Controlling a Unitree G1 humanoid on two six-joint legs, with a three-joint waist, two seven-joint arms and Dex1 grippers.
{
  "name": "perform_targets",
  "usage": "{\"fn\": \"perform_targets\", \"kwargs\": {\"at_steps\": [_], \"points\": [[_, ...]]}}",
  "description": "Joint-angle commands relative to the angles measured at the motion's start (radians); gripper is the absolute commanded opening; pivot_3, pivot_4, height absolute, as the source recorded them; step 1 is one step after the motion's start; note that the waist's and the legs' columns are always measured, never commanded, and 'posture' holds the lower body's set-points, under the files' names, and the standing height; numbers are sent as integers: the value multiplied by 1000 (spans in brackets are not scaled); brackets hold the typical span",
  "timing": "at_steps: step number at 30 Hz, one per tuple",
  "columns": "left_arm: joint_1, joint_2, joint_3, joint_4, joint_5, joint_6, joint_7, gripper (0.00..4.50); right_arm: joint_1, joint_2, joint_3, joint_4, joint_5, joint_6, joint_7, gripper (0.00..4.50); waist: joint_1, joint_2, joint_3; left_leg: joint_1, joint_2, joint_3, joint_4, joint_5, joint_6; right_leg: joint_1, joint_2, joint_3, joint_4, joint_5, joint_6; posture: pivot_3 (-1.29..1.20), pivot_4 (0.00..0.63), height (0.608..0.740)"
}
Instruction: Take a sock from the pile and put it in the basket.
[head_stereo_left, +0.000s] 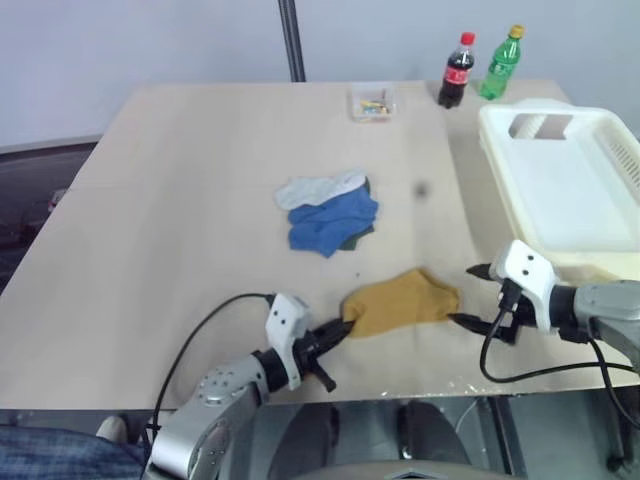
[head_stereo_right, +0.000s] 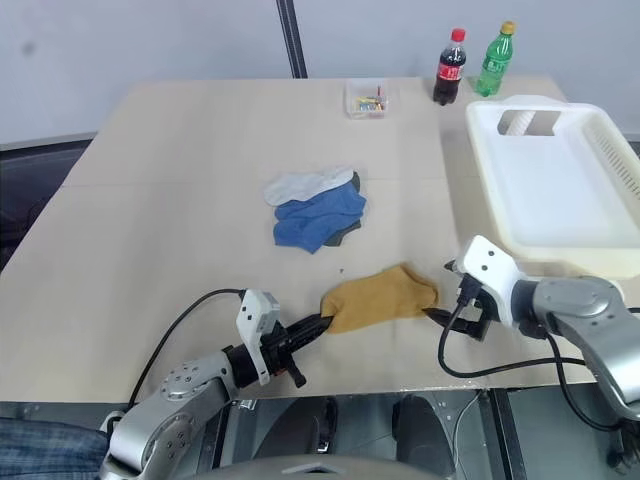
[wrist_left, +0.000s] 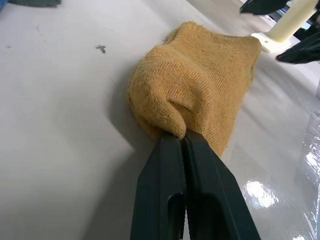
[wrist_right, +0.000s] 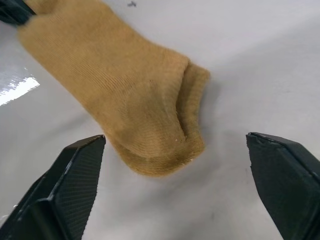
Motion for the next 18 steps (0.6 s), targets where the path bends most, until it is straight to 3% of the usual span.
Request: {"fn": "perform_targets", "kwargs": {"at_steps": [1, 3, 8, 13, 18], "points": [[-4, -8, -8, -3, 8, -25, -6, 0, -64, 16, -45, -44, 46, 42, -35, 4484, -2, 0, 0, 0, 0, 0, 0, 0, 0, 0, 0, 0, 0, 0, 0, 0, 150, 740], [-6, -11, -10, 0, 7, -27, -6, 0, -94, 58, -43, -49, 77, 61, -67, 4484, -1, 0, 0, 0, 0, 0, 0, 0, 0, 0, 0, 0, 0, 0, 0, 0, 150, 740], [-16, -21, -17, 8, 10, -28, -1, 0, -115, 240, 76, 11, -29, 12, -246, 4484, 0, 0, 0, 0, 0, 0, 0, 0, 0, 0, 0, 0, 0, 0, 0, 0, 150, 740], [-52, -37, 4, 17, 16, -26, 29, 0, -63, 247, 207, 137, -220, -98, -327, 4484, 4, 0, 0, -1, -2, 0, 0, 0, 0, -1, -1, 0, 0, 0, 0, 0, 150, 740], [-119, -69, 32, 26, 17, -14, 76, 0, -44, 302, 222, 164, -290, -139, -391, 4484, -3, 0, -1, 1, -1, 0, 0, 0, 0, 0, 0, 0, 1, 0, 0, 0, 150, 740]]}}
